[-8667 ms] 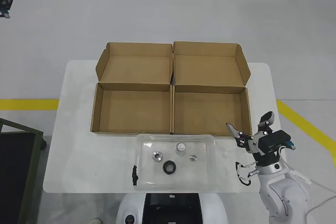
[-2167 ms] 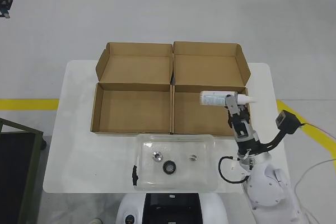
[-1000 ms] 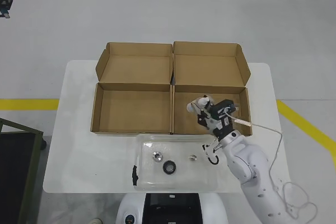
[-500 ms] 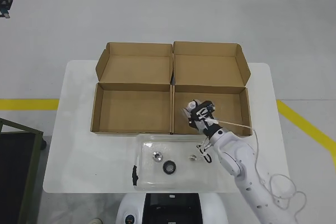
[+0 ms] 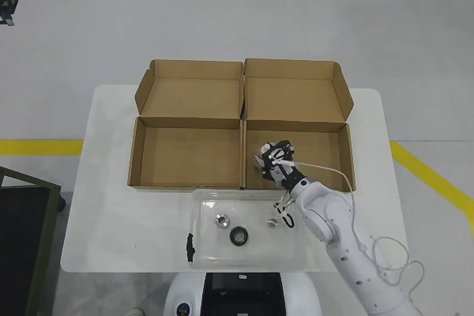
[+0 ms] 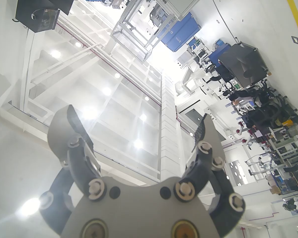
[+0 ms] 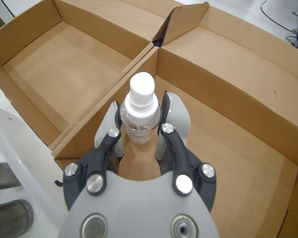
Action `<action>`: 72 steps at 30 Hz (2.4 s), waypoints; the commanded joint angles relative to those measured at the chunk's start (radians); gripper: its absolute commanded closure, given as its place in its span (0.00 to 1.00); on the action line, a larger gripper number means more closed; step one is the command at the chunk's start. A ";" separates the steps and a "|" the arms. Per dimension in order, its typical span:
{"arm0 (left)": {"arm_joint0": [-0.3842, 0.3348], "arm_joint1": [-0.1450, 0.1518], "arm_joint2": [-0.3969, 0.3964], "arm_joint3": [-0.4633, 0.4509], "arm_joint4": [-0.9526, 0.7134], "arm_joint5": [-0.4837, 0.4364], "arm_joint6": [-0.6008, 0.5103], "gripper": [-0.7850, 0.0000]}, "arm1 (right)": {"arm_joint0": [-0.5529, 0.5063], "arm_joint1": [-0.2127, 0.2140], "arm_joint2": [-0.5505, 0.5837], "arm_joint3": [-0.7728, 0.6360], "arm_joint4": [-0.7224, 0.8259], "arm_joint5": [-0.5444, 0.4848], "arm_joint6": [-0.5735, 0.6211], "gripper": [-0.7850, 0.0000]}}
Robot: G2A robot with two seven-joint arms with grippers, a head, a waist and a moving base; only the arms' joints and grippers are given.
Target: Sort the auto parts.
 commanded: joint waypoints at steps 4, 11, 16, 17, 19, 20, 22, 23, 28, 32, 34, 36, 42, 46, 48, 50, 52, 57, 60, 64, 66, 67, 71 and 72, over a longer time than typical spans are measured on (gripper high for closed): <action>0.000 0.000 0.000 0.000 0.000 0.000 0.000 0.00 | 0.002 -0.001 0.006 0.010 0.003 -0.004 0.002 0.55; 0.000 0.000 0.000 0.000 0.000 0.000 0.000 0.00 | -0.012 0.000 0.028 -0.023 0.027 -0.009 -0.018 0.00; 0.000 0.000 0.000 0.000 0.000 0.000 0.000 0.00 | -0.054 0.010 0.071 -0.128 0.028 -0.042 -0.031 0.00; 0.000 0.000 0.000 0.000 0.000 0.000 0.000 0.00 | -0.067 0.013 0.081 -0.154 0.031 -0.054 -0.032 0.00; 0.000 0.000 0.000 0.000 0.000 0.000 0.000 0.00 | -0.097 0.017 0.104 -0.204 0.044 -0.070 -0.038 0.00; 0.000 0.000 0.000 0.000 0.000 0.000 0.000 0.00 | -0.113 0.019 0.112 -0.226 0.060 -0.079 -0.042 0.00; 0.000 0.000 0.000 0.000 0.000 0.000 0.000 0.00 | -0.135 0.023 0.124 -0.260 0.054 -0.107 -0.046 0.00; 0.000 0.000 0.000 0.000 0.000 0.000 0.000 0.00 | -0.147 0.025 0.126 -0.272 0.056 -0.121 -0.051 0.00; 0.000 0.000 0.000 0.000 0.000 0.000 0.000 0.00 | -0.214 0.037 0.144 -0.368 0.055 -0.215 -0.038 0.00; 0.000 0.000 0.000 0.000 0.000 0.000 0.000 0.00 | -0.284 0.052 0.177 -0.448 0.052 -0.311 0.000 0.00; 0.000 0.000 0.000 0.000 0.000 0.000 0.000 0.00 | -0.319 0.060 0.195 -0.481 0.043 -0.367 0.019 0.00; 0.000 0.000 0.000 0.000 0.000 0.000 0.000 0.00 | -0.356 0.067 0.212 -0.505 0.037 -0.408 0.026 0.00; 0.000 0.000 0.000 0.000 0.000 0.000 0.000 0.00 | -0.450 0.084 0.248 -0.548 -0.018 -0.475 0.044 0.00; 0.000 0.000 0.000 0.000 0.000 0.000 0.000 0.00 | -0.494 0.092 0.260 -0.541 -0.049 -0.492 0.035 0.00; 0.000 0.000 0.000 0.000 0.000 0.000 0.000 0.00 | -0.505 0.097 0.266 -0.539 -0.088 -0.510 0.040 0.00; 0.000 0.000 0.000 0.000 0.000 0.000 0.000 0.00 | -0.514 0.100 0.266 -0.541 -0.117 -0.521 0.037 0.00; 0.000 0.000 0.000 0.000 0.000 0.000 0.000 0.00 | -0.518 0.104 0.265 -0.548 -0.152 -0.534 0.042 0.00; 0.000 0.000 0.000 0.000 0.000 0.000 0.000 0.00 | -0.523 0.111 0.252 -0.542 -0.184 -0.558 0.064 0.00; 0.000 0.000 0.000 0.000 0.000 0.000 0.000 0.00 | -0.522 0.112 0.239 -0.520 -0.158 -0.553 0.076 0.01; 0.000 0.000 0.000 0.000 0.000 0.000 0.000 0.00 | -0.497 0.113 0.215 -0.481 -0.158 -0.543 0.096 0.07; 0.000 0.000 0.000 0.000 0.000 0.000 0.000 0.00 | -0.482 0.114 0.205 -0.471 -0.174 -0.541 0.110 0.10; 0.000 0.000 0.000 0.000 0.000 0.000 0.000 0.00 | -0.475 0.116 0.201 -0.470 -0.197 -0.550 0.119 0.12; 0.000 0.000 0.000 0.000 0.000 0.000 0.000 0.00 | -0.463 0.121 0.192 -0.457 -0.250 -0.560 0.123 0.18; 0.000 0.000 0.000 0.000 0.000 0.000 0.000 0.00 | -0.461 0.122 0.191 -0.456 -0.260 -0.560 0.121 0.21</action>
